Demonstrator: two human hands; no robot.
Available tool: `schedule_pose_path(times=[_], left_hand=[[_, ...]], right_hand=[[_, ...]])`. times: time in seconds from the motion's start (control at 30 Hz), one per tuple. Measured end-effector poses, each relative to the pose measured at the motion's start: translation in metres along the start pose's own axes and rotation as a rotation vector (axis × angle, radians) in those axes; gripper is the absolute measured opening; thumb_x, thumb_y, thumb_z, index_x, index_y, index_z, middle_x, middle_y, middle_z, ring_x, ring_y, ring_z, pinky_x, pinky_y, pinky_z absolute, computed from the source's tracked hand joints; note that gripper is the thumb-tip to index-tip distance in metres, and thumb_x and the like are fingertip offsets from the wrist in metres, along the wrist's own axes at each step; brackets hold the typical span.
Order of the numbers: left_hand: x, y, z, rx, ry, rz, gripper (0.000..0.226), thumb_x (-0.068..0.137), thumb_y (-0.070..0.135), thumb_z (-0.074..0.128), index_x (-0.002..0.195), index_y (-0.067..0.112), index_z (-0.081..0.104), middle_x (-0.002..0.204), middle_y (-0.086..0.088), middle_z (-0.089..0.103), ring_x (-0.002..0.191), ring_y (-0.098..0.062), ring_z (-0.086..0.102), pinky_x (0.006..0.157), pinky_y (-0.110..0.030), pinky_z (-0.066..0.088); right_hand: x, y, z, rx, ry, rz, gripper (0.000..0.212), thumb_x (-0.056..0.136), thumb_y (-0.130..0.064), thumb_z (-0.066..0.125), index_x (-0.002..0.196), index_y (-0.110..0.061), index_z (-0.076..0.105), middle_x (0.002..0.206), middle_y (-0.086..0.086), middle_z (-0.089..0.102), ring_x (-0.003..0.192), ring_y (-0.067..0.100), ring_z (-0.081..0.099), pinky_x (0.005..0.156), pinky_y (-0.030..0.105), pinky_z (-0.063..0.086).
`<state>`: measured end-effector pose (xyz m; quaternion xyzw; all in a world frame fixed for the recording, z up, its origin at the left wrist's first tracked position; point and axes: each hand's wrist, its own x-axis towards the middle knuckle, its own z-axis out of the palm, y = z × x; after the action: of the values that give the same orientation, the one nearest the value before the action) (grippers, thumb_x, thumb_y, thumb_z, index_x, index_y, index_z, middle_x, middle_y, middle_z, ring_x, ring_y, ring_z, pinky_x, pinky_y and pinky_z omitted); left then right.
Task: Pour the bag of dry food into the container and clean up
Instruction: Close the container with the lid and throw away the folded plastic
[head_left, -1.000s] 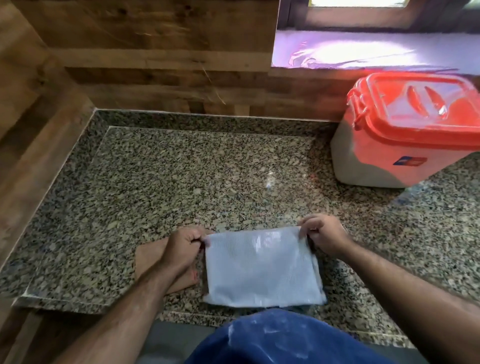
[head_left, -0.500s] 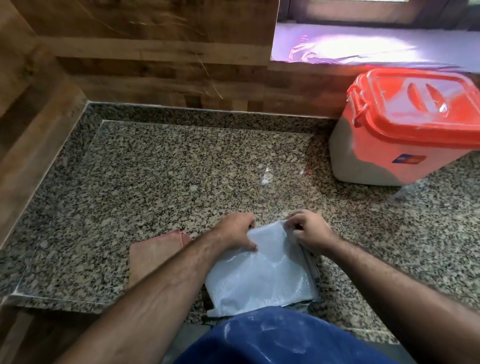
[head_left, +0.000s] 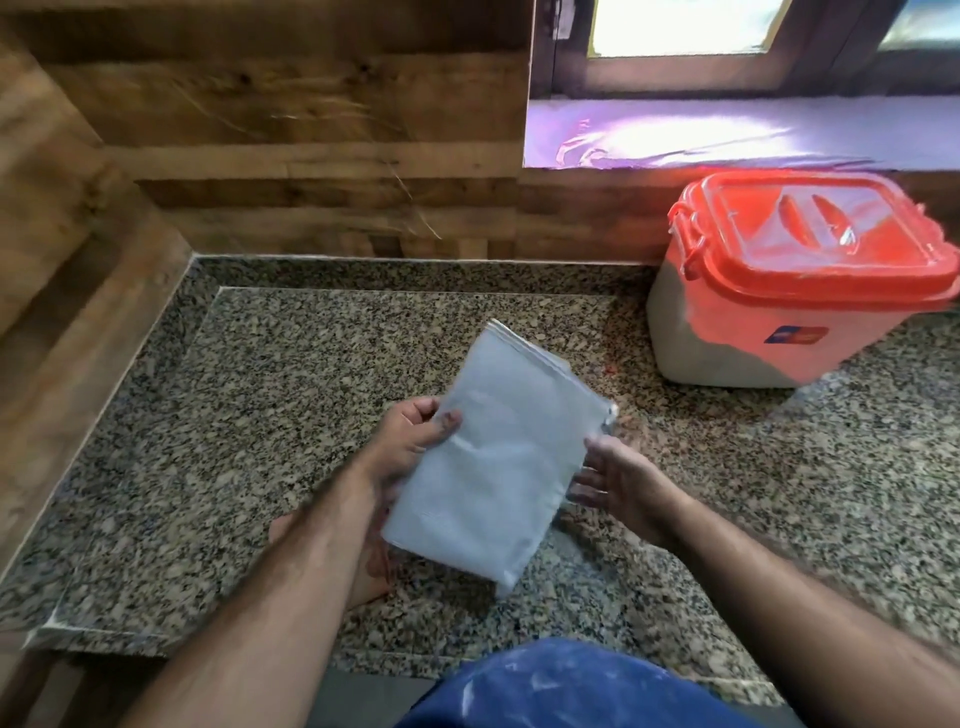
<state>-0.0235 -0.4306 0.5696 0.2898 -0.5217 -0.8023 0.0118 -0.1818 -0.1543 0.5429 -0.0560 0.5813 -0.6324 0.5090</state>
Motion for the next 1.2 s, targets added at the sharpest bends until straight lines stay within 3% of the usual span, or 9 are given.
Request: schedule_pose_path(times=[0.23, 0.37, 0.53, 0.63, 0.73, 0.87, 0.93, 1.07, 1.2], left_hand=[[-0.008, -0.017, 0.009, -0.300, 0.004, 0.053, 0.045, 0.107, 0.021, 0.064, 0.143, -0.004, 0.059, 0.136, -0.028, 0.068, 0.114, -0.042, 0.072, 0.103, -0.069, 0.054], [-0.017, -0.023, 0.003, -0.275, 0.048, 0.037, 0.037, 0.099, 0.015, 0.069, 0.134, 0.002, 0.069, 0.135, -0.024, 0.071, 0.116, -0.040, 0.072, 0.104, -0.062, 0.057], [-0.024, -0.013, -0.008, -0.052, 0.098, 0.043, 0.035, 0.086, 0.002, 0.078, 0.120, 0.007, 0.076, 0.124, -0.018, 0.078, 0.106, -0.031, 0.077, 0.083, -0.041, 0.066], [-0.027, -0.008, -0.005, 0.060, 0.174, 0.087, 0.025, 0.086, -0.006, 0.078, 0.106, 0.008, 0.081, 0.104, -0.013, 0.083, 0.085, -0.026, 0.079, 0.060, -0.034, 0.062], [-0.029, -0.006, -0.007, 0.062, 0.148, 0.121, 0.021, 0.088, -0.010, 0.075, 0.102, 0.003, 0.083, 0.112, -0.018, 0.081, 0.100, -0.034, 0.079, 0.073, -0.041, 0.066], [-0.033, -0.005, -0.006, 0.060, 0.092, 0.165, 0.033, 0.085, -0.022, 0.066, 0.083, 0.004, 0.085, 0.124, -0.019, 0.078, 0.121, -0.033, 0.074, 0.090, -0.043, 0.064], [-0.035, -0.007, -0.003, 0.061, 0.131, 0.195, 0.034, 0.084, -0.024, 0.064, 0.079, 0.003, 0.084, 0.124, -0.018, 0.078, 0.122, -0.036, 0.073, 0.098, -0.050, 0.061], [-0.037, -0.006, -0.002, 0.102, 0.286, 0.274, 0.027, 0.087, -0.018, 0.067, 0.081, 0.002, 0.084, 0.123, -0.007, 0.080, 0.126, -0.032, 0.070, 0.101, -0.054, 0.060], [-0.053, -0.005, 0.001, 0.066, 0.397, 0.274, 0.035, 0.085, -0.022, 0.064, 0.075, 0.005, 0.083, 0.119, -0.002, 0.081, 0.123, -0.027, 0.070, 0.096, -0.054, 0.062]], right_hand=[[0.010, -0.036, 0.035, 0.114, -0.236, -0.046, 0.053, 0.089, 0.003, 0.065, 0.141, 0.000, 0.059, 0.140, 0.027, 0.065, 0.123, 0.044, 0.064, 0.108, 0.062, 0.050], [0.021, -0.049, 0.035, 0.021, -0.166, -0.019, 0.053, 0.089, 0.017, 0.062, 0.140, 0.005, 0.055, 0.140, 0.034, 0.063, 0.119, 0.049, 0.066, 0.108, 0.067, 0.051], [0.023, -0.060, 0.028, -0.117, -0.062, -0.045, 0.053, 0.083, 0.024, 0.065, 0.121, -0.013, 0.068, 0.115, 0.018, 0.076, 0.102, 0.034, 0.074, 0.080, 0.045, 0.065], [0.021, -0.058, 0.029, -0.119, -0.022, -0.080, 0.044, 0.085, 0.027, 0.063, 0.107, -0.009, 0.073, 0.106, 0.018, 0.076, 0.096, 0.034, 0.075, 0.082, 0.047, 0.065], [0.018, -0.058, 0.028, -0.049, -0.009, -0.107, 0.032, 0.086, 0.024, 0.062, 0.106, 0.003, 0.075, 0.114, 0.025, 0.075, 0.108, 0.045, 0.071, 0.100, 0.060, 0.058], [0.018, -0.062, 0.023, 0.059, 0.003, -0.030, 0.016, 0.085, 0.015, 0.062, 0.093, 0.008, 0.074, 0.132, 0.031, 0.070, 0.126, 0.047, 0.066, 0.114, 0.060, 0.048], [0.020, -0.062, 0.021, 0.118, 0.013, 0.001, 0.025, 0.094, 0.006, 0.053, 0.099, 0.004, 0.077, 0.133, 0.031, 0.068, 0.115, 0.043, 0.068, 0.106, 0.057, 0.052], [0.016, -0.063, 0.030, 0.040, -0.167, 0.159, 0.054, 0.099, -0.044, 0.058, 0.133, -0.003, 0.068, 0.111, 0.020, 0.073, 0.092, 0.037, 0.071, 0.078, 0.046, 0.057], [0.020, -0.063, 0.045, -0.201, -0.280, 0.130, 0.050, 0.090, 0.000, 0.077, 0.137, -0.002, 0.060, 0.117, 0.022, 0.076, 0.100, 0.041, 0.075, 0.084, 0.062, 0.061]])
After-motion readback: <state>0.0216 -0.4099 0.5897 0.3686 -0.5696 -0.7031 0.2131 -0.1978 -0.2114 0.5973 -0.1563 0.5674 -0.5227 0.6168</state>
